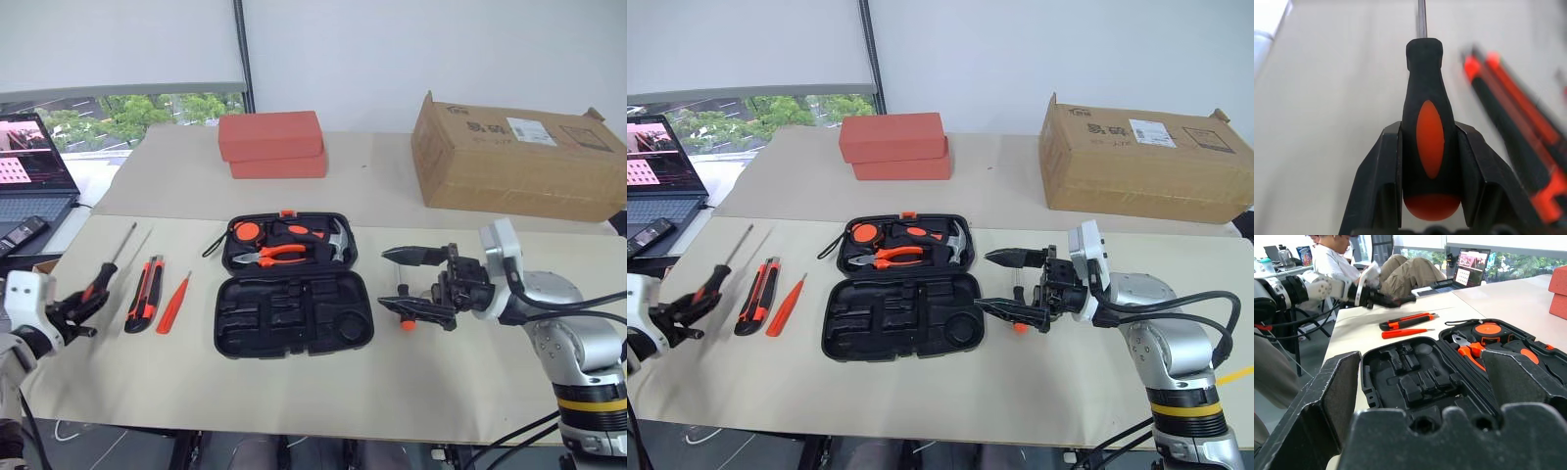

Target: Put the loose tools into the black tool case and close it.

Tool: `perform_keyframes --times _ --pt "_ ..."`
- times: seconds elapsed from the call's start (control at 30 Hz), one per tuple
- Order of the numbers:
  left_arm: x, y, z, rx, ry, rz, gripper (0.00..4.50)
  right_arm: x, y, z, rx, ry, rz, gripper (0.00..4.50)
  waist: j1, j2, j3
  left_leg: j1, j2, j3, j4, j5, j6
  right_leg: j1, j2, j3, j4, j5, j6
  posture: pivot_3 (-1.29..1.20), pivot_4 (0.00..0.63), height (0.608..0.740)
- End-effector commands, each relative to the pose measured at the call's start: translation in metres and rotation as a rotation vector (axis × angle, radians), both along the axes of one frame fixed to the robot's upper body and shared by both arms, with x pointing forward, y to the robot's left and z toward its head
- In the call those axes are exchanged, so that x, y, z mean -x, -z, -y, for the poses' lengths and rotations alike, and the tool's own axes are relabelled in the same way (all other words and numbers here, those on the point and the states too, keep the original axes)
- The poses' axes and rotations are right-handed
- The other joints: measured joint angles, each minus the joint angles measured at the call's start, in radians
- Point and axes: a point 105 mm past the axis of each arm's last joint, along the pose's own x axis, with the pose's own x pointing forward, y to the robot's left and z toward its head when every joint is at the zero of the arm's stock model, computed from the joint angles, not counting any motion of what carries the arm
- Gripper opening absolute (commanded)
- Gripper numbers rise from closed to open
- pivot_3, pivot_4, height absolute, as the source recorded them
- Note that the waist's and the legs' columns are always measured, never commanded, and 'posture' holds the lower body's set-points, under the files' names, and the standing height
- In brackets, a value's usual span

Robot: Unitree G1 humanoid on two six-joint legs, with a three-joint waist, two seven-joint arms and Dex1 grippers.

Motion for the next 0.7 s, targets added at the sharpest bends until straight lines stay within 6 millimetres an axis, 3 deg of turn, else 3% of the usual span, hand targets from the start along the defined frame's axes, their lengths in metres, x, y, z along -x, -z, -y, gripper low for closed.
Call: perform_keyframes --times 0.03,0.13,0.4,0.57,0.7 --pt "-0.007 -0.057 0.036 -0.081 0.256 0.177 0.96 0.001 -0.009 0.012 -0.008 0.025 0.044 4.5 0.001 0.0 0.0 0.0 0.0 0.0 0.0 0.0 -0.001 0.0 0.0 0.0 0.0 0.0 0.0 0.0 0.15 0.711" --pt "-0.01 -0.055 0.085 -0.173 0.566 0.13 0.96 0.0 -0.005 0.021 -0.003 0.046 0.034 4.5 0.004 0.0 0.0 0.0 -0.001 0.0 0.0 0.002 -0.004 0.0 0.0 0.0 0.0 0.0 0.0 0.0 0.15 0.711" --pt "-0.038 -0.019 0.171 -0.529 1.051 0.017 0.96 0.005 0.013 0.04 0.036 0.109 0.016 4.5 0.0 0.0 0.0 0.0 -0.001 0.003 0.0 0.003 -0.005 0.0 0.011 0.002 0.0 0.0 0.0 0.0 0.15 0.711" --pt "-0.052 -0.006 0.199 -0.617 1.207 0.011 0.96 0.014 0.019 0.047 0.03 0.164 0.028 4.5 -0.005 0.0 0.0 -0.002 0.0 0.004 0.005 0.003 -0.005 -0.001 0.012 0.002 0.001 0.0 0.0 0.0 0.15 0.711" --pt "-0.06 0.001 0.202 -0.652 1.233 -0.023 0.96 0.021 0.021 0.05 0.031 0.202 0.034 4.5 -0.011 0.0 0.0 -0.002 0.0 0.003 0.006 0.003 -0.003 -0.001 0.013 0.003 0.001 0.0 0.0 0.0 0.15 0.711"
